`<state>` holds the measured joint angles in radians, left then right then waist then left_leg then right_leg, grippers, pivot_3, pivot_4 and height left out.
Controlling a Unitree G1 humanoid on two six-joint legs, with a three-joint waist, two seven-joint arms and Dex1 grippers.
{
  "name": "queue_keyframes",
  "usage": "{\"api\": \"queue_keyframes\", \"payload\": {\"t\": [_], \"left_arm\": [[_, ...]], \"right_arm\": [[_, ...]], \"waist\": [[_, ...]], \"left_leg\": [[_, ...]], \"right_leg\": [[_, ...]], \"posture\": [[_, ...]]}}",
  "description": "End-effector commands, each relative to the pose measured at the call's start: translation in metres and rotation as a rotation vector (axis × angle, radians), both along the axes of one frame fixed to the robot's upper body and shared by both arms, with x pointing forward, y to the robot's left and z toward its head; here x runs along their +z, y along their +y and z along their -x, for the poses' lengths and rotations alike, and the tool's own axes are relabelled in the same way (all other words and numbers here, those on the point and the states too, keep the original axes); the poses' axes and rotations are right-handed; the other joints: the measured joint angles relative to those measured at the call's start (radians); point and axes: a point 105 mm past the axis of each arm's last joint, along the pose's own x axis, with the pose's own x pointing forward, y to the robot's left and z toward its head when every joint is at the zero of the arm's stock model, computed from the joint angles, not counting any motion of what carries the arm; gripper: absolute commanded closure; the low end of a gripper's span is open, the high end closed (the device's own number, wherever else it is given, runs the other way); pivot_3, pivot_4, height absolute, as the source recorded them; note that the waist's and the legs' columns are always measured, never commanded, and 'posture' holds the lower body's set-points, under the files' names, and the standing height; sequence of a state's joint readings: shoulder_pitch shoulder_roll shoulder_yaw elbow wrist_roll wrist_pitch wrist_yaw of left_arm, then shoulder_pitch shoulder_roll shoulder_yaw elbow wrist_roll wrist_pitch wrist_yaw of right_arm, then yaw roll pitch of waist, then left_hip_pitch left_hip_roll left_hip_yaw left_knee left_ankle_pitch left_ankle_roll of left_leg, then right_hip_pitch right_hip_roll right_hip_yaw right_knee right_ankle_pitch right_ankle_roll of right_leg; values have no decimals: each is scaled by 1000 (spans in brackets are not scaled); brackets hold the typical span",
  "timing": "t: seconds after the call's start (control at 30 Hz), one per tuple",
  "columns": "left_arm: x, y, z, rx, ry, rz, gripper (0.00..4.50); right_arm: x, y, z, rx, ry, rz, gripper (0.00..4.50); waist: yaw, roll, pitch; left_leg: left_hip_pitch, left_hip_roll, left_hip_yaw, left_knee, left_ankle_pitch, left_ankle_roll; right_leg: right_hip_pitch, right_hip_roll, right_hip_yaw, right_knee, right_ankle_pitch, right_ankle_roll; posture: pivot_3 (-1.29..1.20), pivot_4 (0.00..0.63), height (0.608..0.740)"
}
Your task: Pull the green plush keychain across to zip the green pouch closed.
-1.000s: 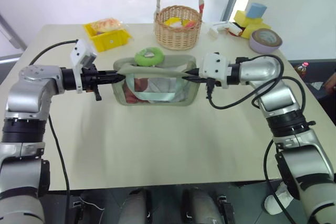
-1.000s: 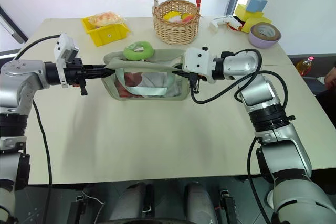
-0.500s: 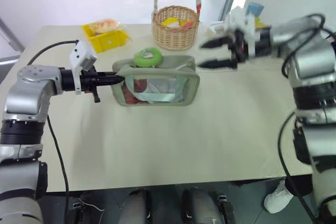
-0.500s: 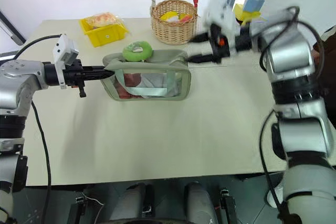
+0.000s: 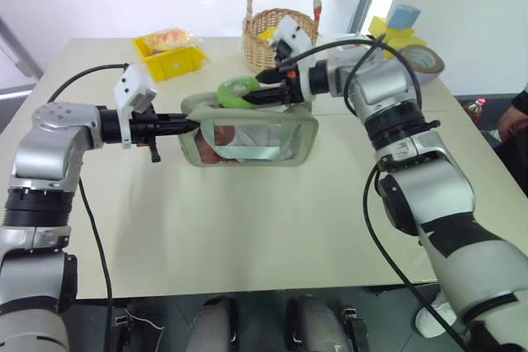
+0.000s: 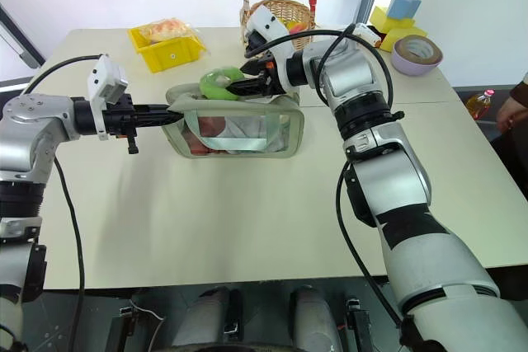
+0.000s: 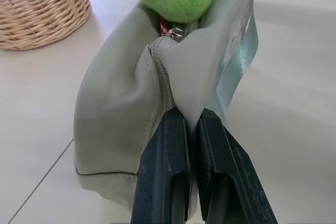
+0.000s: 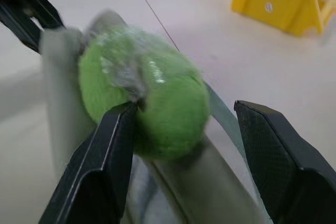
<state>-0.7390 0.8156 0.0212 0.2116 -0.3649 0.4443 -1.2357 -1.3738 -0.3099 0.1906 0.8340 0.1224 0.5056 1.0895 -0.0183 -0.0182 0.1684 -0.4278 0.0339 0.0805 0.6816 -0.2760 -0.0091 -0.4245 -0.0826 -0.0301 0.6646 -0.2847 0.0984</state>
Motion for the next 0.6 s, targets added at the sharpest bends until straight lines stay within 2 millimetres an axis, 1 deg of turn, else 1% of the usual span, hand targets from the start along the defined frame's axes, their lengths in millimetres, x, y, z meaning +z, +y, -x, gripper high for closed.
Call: {"api": "queue_keyframes", "payload": {"t": [0.03, 0.1, 0.2, 0.23, 0.47, 0.53, 0.6], "left_arm": [[-2, 2, 3, 5, -3, -23, 4500], [-3, 3, 3, 8, -2, -24, 4500], [-4, 3, 3, 13, -1, -26, 4500], [-4, 3, 3, 14, -1, -27, 4500], [-4, 5, 1, 23, -2, -24, 4500], [-5, 5, 0, 26, 0, -20, 4500], [-6, 4, -1, 25, 2, -17, 4500]], "right_arm": [[23, 7, 7, 46, -28, -54, 1966], [28, 7, 8, 47, -21, -74, 2669], [34, 4, 9, 44, -8, -102, 4258], [37, 2, 9, 38, -1, -116, 4435], [61, -22, 10, -36, 22, -185, 4435], [73, -42, 11, -98, 26, -220, 4435], [77, -56, 12, -139, 30, -232, 4435]], "waist": [[-1, 0, 0], [0, 0, 0], [1, 0, 0], [1, 0, 0], [3, 0, 0], [4, 0, 0], [6, 0, 0]], "left_leg": [[0, 0, 0, 0, 0, 0], [0, 0, -1, 0, 0, 0], [0, 0, -1, 0, 0, 0], [0, 0, -1, 0, 0, 0], [0, 0, -1, 0, 0, 0], [0, 0, -1, 0, 0, 0], [0, 0, -1, 0, 0, 0]], "right_leg": [[0, 0, 0, 0, 0, 0], [0, 0, 0, 0, 0, 0], [0, 0, 0, 0, 0, 0], [0, 0, 0, 0, 0, 0], [0, 0, 0, 0, 0, 0], [0, 0, 0, 0, 0, 0], [0, 0, 0, 0, 0, 0]], "posture": [[0, 150, 739], [0, 150, 739], [0, 150, 739], [0, 150, 739], [0, 150, 739], [0, 150, 739], [0, 150, 739]]}}
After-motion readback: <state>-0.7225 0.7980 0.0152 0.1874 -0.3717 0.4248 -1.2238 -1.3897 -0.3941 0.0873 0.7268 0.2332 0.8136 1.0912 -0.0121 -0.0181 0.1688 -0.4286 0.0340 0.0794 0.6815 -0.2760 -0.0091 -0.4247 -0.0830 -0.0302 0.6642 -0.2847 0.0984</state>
